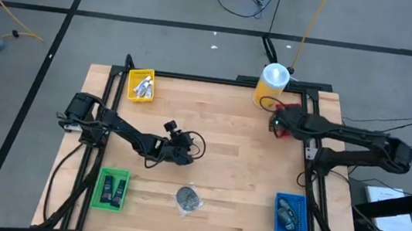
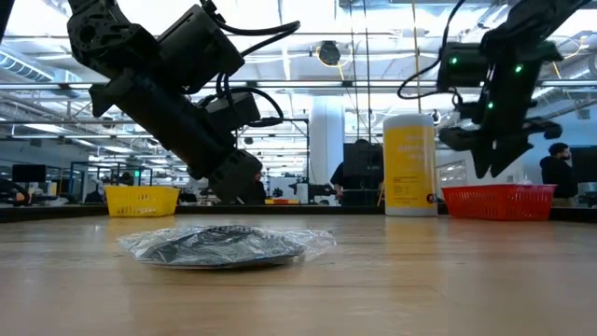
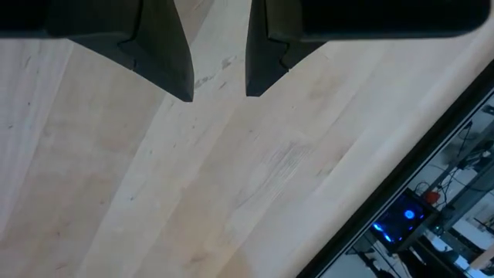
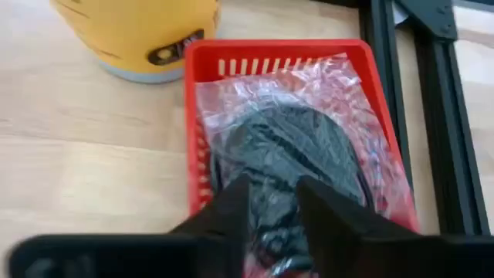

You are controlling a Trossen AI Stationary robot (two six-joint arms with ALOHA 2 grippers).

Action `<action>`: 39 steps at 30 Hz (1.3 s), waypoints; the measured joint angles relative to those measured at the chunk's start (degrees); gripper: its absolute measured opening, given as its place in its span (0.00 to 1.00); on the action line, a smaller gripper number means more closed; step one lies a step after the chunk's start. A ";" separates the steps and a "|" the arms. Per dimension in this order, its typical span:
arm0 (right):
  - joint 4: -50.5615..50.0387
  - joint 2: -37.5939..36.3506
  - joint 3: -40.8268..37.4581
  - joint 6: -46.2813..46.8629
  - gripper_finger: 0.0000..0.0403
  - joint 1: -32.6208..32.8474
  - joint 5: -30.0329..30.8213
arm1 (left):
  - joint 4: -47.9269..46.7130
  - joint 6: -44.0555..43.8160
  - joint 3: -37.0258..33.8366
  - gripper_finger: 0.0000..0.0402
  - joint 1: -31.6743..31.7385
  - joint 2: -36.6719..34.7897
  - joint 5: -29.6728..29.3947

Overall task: Pick & Place Travel size toiletries
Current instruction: Put the black hairbrush into the red bin

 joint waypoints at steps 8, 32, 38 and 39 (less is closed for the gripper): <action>10.10 0.91 -3.61 -6.28 0.03 -7.09 -5.54 | 0.00 -0.16 0.00 0.29 0.00 0.00 0.00; 27.78 -14.70 -9.52 -13.09 0.00 8.41 2.11 | -3.21 8.22 0.00 0.29 -4.14 -3.52 0.23; 50.25 -8.11 -9.51 -28.66 0.00 29.68 0.36 | -8.48 7.97 0.04 0.29 -12.76 -11.87 18.68; 53.46 -5.77 -9.51 -30.54 0.00 32.95 0.21 | -8.61 7.24 0.07 0.29 -14.02 -12.66 23.73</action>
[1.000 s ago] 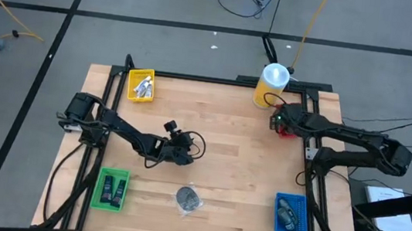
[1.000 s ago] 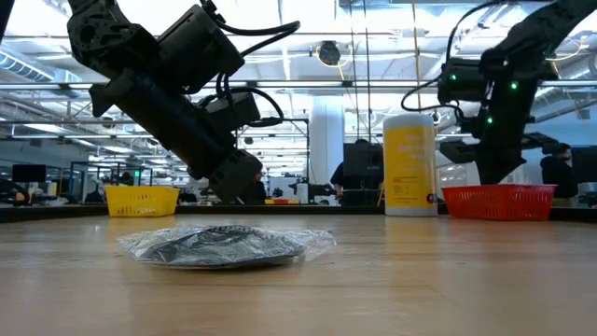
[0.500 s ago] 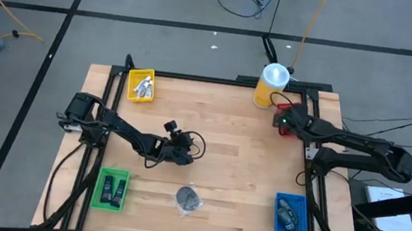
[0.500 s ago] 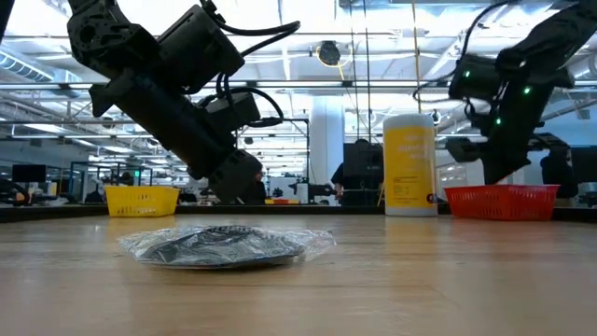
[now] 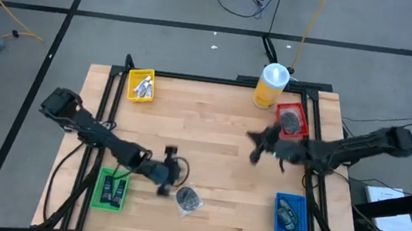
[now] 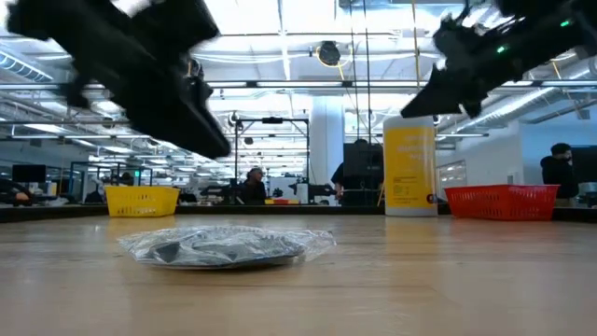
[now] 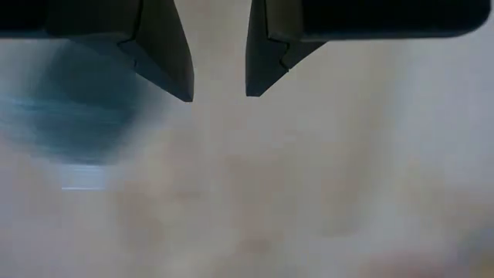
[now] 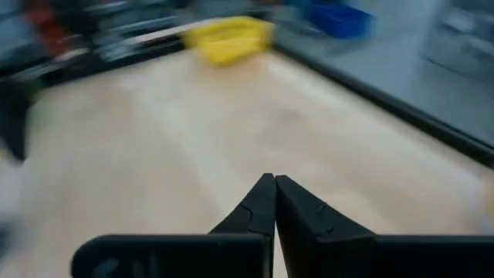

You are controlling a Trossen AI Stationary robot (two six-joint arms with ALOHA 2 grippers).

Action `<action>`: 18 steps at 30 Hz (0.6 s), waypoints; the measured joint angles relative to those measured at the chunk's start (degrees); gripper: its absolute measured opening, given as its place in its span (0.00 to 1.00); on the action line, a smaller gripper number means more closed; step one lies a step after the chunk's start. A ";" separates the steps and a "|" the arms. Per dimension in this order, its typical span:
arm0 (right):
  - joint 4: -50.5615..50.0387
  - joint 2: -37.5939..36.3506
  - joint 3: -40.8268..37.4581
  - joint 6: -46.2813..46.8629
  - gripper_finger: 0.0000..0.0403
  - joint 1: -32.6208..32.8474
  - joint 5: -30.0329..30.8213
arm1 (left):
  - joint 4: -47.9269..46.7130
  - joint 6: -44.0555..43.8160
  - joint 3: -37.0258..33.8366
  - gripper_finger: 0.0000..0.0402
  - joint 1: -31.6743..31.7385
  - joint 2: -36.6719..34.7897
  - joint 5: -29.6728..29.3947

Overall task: Pick & Place Travel size toiletries
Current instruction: Put the black hairbrush into the red bin

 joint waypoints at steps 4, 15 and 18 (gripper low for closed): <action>13.65 12.25 -0.02 -6.29 0.00 10.08 -0.05 | 0.32 -4.91 -0.01 0.29 -5.26 -0.35 11.95; 56.59 47.01 3.55 -5.18 0.19 14.11 -23.96 | 0.83 -21.83 0.00 0.29 -14.24 1.57 15.87; 52.18 51.05 8.89 -2.08 0.33 13.81 -27.10 | 3.14 -23.91 -0.07 0.29 -14.45 5.15 15.83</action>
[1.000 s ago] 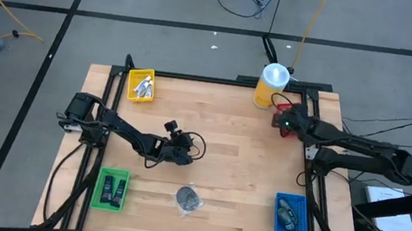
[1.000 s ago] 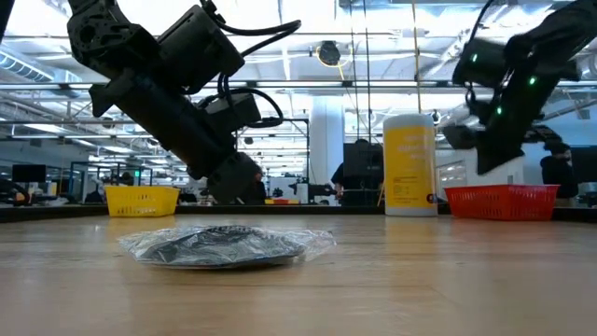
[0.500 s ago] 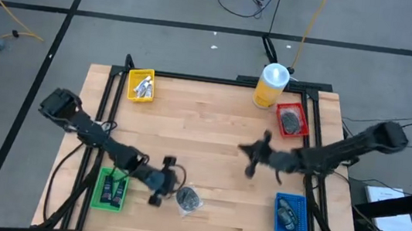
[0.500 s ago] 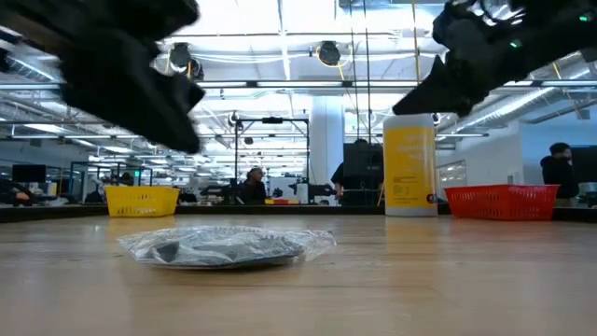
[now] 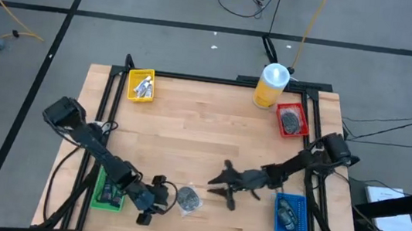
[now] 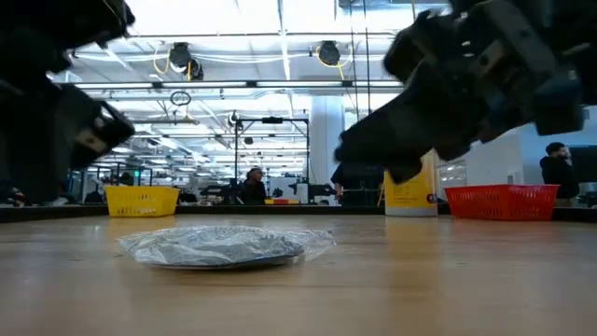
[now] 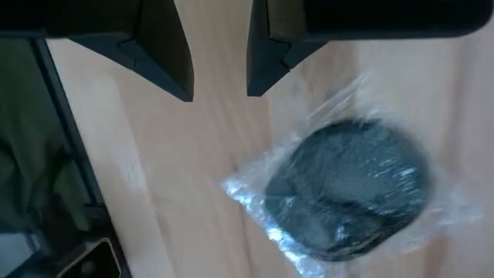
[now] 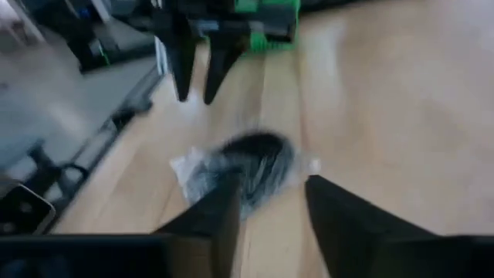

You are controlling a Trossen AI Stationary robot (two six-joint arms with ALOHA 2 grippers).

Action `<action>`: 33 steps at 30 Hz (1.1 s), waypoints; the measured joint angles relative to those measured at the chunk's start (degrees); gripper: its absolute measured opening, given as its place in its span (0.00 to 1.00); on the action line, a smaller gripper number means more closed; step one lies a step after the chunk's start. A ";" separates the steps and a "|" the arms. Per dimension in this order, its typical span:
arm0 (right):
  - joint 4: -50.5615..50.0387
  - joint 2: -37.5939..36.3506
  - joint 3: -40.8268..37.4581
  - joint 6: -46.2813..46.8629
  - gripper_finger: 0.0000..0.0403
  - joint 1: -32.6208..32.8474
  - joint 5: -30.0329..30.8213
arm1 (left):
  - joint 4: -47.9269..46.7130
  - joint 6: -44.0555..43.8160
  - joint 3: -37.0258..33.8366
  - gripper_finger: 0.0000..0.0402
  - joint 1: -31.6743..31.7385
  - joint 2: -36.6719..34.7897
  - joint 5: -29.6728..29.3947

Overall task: Pick & Place Travel size toiletries
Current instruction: Put the black hairbrush into the red bin

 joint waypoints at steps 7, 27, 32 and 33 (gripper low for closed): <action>-20.63 3.71 12.05 3.96 0.61 0.00 -2.81 | 8.41 -1.55 0.28 0.29 3.20 8.59 -2.57; -30.20 5.50 15.59 7.32 0.38 0.17 2.94 | 17.32 2.51 0.15 0.29 11.47 12.10 -3.83; -30.13 5.36 15.59 1.64 0.13 0.73 4.23 | 13.51 2.04 -0.06 0.29 11.55 7.10 -3.36; -30.24 5.32 15.59 0.01 0.08 0.98 4.87 | 12.90 2.03 -0.01 0.29 11.55 5.60 -3.30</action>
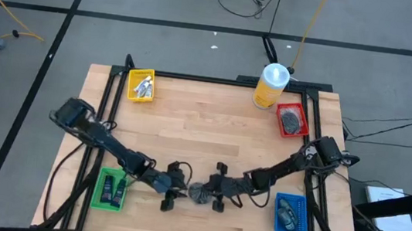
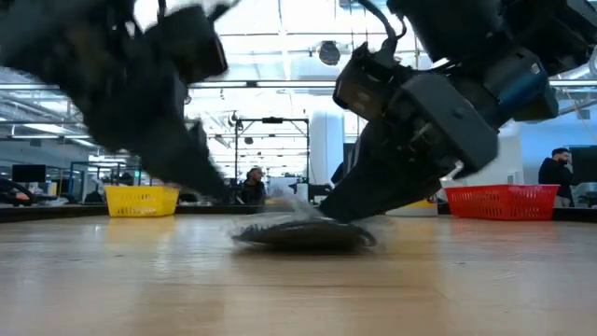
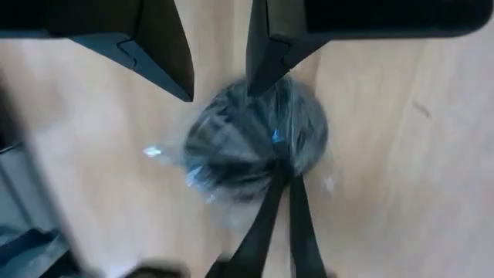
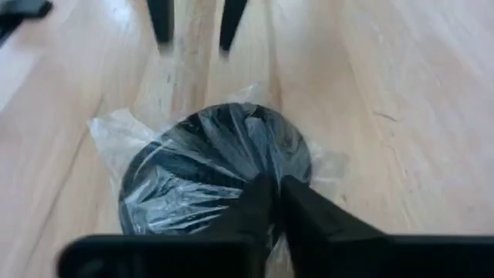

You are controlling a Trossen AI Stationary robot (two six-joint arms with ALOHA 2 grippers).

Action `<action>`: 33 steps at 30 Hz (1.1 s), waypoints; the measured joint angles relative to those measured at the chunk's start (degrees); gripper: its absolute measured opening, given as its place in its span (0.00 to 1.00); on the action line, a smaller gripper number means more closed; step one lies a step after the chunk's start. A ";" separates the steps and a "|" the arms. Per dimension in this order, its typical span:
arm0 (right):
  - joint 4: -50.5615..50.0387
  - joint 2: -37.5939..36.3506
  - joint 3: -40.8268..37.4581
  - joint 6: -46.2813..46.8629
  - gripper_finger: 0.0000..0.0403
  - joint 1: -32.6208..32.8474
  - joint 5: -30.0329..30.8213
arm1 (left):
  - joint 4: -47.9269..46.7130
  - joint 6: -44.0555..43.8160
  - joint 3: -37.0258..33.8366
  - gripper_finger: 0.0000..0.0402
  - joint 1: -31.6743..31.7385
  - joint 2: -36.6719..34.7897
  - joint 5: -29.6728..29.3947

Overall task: Pick & Place Travel size toiletries
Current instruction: Put the black hairbrush into the red bin

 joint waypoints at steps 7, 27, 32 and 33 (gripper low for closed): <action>-5.99 -5.56 -0.09 -4.82 0.02 3.14 9.98 | -10.61 0.43 0.10 0.29 -0.62 -9.89 -3.57; -92.28 -55.04 -0.54 18.81 0.00 -12.97 30.34 | -11.01 -1.09 -0.14 0.29 -2.19 -1.52 -35.50; -88.90 -57.57 -3.30 2.38 0.00 -29.61 29.59 | -4.80 2.14 -0.12 0.29 -2.14 2.47 -35.47; -87.91 -57.49 -3.69 -1.24 0.00 -32.75 28.48 | -4.60 2.66 -0.12 0.29 -2.14 2.96 -35.42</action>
